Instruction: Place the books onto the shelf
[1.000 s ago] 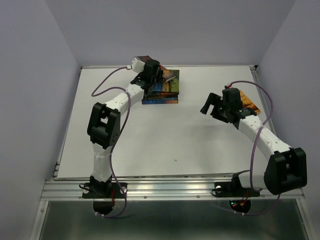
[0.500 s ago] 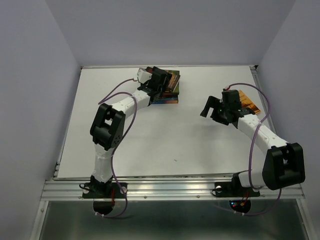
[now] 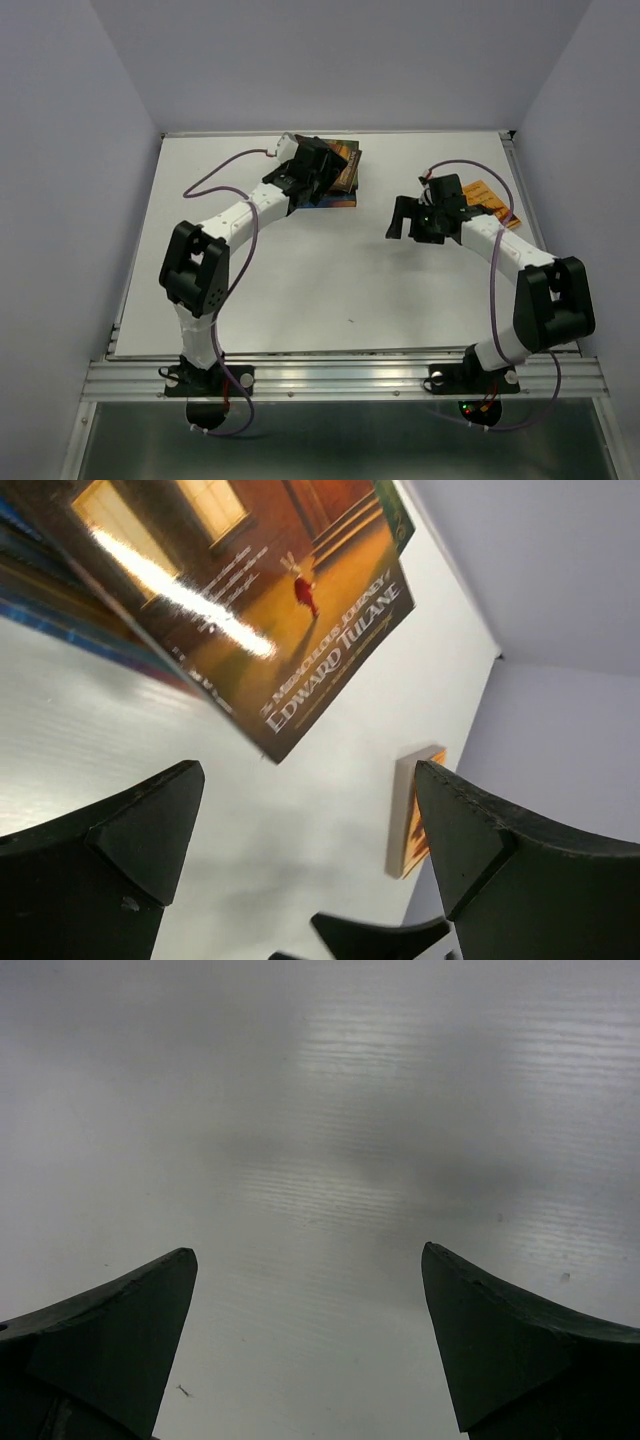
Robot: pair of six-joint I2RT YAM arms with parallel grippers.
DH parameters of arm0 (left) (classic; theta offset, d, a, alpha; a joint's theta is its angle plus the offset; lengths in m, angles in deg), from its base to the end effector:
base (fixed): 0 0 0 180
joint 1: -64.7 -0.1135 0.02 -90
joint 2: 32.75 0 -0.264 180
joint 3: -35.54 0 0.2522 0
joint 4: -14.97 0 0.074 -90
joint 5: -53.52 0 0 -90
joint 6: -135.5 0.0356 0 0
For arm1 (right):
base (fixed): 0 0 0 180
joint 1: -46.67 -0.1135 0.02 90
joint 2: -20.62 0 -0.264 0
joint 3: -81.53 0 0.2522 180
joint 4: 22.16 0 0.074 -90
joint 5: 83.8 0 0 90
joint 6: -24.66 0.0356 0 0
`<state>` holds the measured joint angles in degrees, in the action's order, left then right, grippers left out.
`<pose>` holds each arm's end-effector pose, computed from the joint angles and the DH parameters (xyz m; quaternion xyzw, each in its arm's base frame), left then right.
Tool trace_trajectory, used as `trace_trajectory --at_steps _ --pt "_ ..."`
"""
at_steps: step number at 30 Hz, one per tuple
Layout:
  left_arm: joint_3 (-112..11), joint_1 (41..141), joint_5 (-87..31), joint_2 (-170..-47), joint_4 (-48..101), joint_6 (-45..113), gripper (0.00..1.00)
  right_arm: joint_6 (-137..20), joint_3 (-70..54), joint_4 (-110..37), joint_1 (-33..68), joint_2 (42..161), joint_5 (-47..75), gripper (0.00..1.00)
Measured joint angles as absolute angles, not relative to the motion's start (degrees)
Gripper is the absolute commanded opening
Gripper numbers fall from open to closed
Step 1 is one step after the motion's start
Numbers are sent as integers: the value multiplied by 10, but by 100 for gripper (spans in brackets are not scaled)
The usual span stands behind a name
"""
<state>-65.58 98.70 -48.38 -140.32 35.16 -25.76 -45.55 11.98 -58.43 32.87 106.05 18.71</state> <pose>0.3752 -0.2442 0.2881 -0.3220 0.7847 -0.3616 0.3871 0.2975 0.0810 0.2218 0.0138 0.9409 0.1918 0.2789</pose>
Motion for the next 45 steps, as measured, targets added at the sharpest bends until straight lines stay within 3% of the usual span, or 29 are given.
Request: trace_trajectory --at_steps 13,22,34,39,45 --pt "-553 985 -520 -1207 450 -129 99 -512 -66 -580 227 1213 135 100" --pt "-420 909 -559 -1065 440 -75 99 -538 -218 -584 203 1358 67 100" --pt "-386 870 -564 -1027 435 -57 99 -536 -378 -612 203 1456 -59 100" --pt "-386 863 -561 -1027 434 -55 99 -533 -373 -618 203 1447 -58 100" --pt "-386 859 -546 -1027 420 -45 99 -524 -248 -630 221 1343 -50 100"
